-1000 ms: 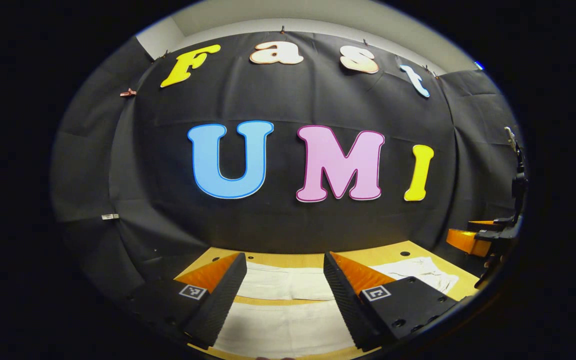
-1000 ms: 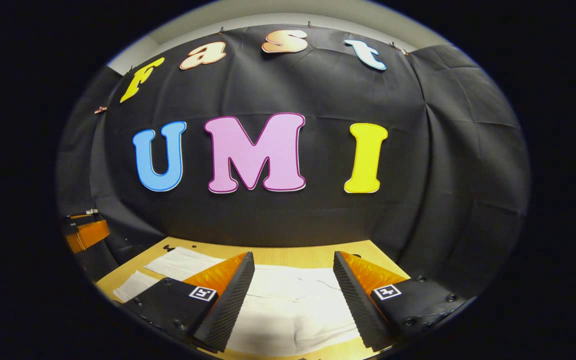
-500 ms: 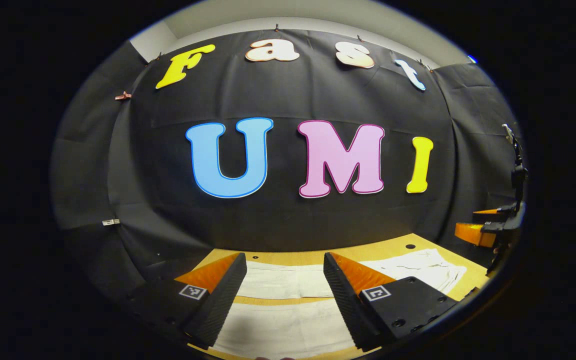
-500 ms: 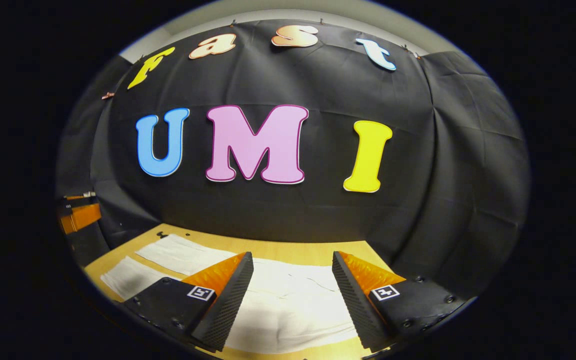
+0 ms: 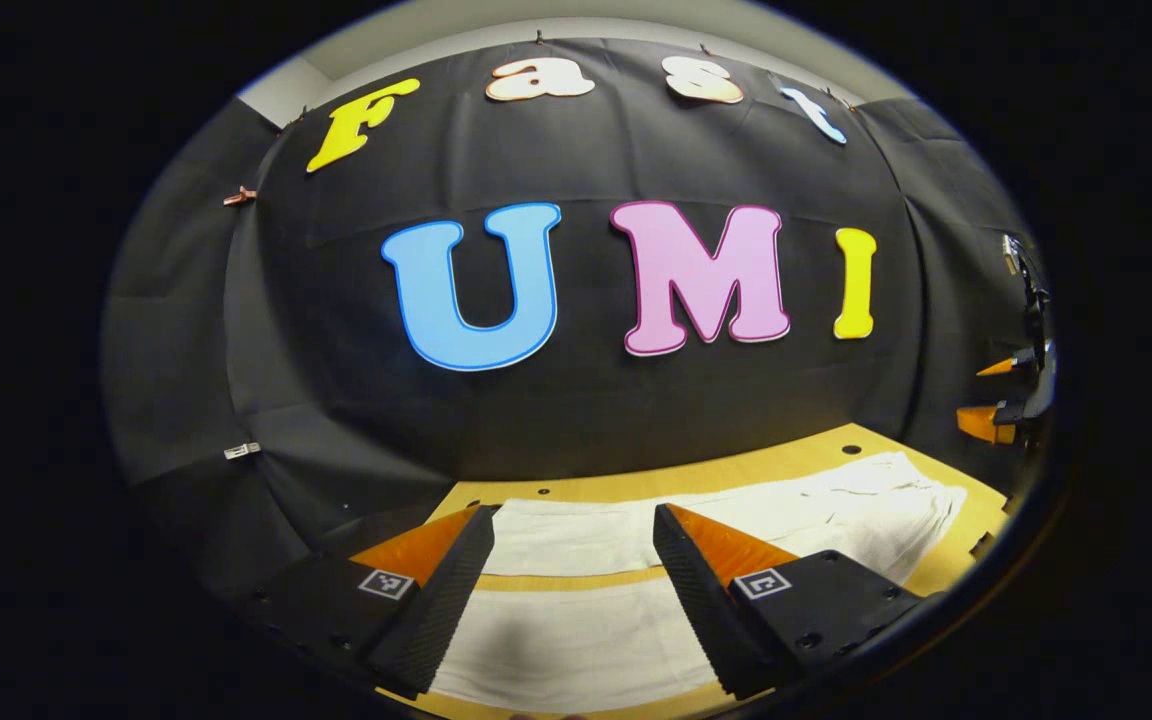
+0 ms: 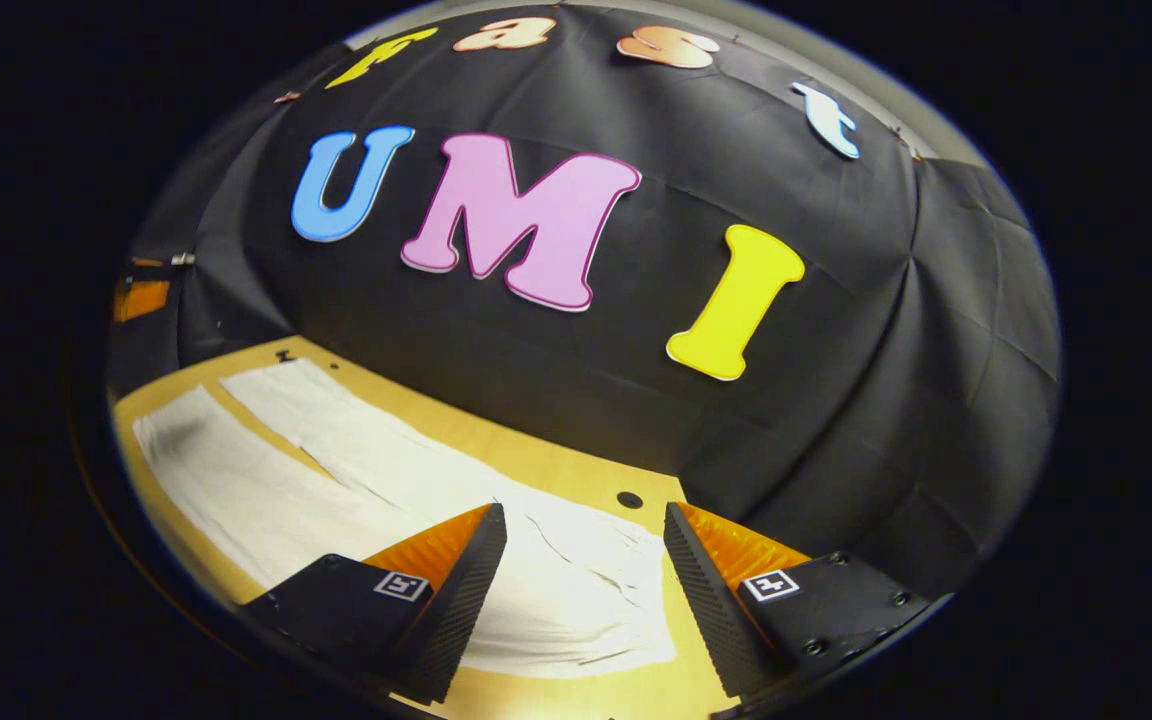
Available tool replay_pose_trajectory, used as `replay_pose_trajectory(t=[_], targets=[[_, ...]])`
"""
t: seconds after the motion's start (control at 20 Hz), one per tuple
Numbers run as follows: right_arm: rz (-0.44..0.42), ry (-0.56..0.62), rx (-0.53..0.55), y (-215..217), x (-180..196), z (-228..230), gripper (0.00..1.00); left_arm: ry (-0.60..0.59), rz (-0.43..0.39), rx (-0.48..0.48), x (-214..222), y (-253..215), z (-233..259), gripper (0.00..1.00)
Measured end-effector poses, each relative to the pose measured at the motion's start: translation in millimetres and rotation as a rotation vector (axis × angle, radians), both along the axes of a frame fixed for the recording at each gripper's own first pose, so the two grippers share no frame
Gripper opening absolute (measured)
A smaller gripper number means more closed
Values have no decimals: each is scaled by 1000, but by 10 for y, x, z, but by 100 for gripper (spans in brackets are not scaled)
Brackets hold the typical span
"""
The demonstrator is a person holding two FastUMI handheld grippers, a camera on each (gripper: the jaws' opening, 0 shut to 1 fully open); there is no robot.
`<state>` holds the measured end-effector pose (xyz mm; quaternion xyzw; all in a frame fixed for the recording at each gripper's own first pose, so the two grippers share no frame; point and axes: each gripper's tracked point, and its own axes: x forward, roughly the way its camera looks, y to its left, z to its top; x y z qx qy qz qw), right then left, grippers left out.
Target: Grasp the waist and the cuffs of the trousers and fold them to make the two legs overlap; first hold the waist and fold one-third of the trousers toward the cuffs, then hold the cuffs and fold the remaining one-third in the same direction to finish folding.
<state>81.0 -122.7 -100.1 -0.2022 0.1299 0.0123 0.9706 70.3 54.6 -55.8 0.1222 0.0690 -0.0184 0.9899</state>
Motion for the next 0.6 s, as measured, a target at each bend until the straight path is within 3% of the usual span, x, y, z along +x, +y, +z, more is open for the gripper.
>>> replay_pose_trajectory(t=[0.35,0.6], targets=[[76,213,-167,-671,5,-692,97,123,93,70,-124,578,-535,100],[149,359,-307,-1115,-73,-1195,97,212,116,104,-267,706,-836,100]])
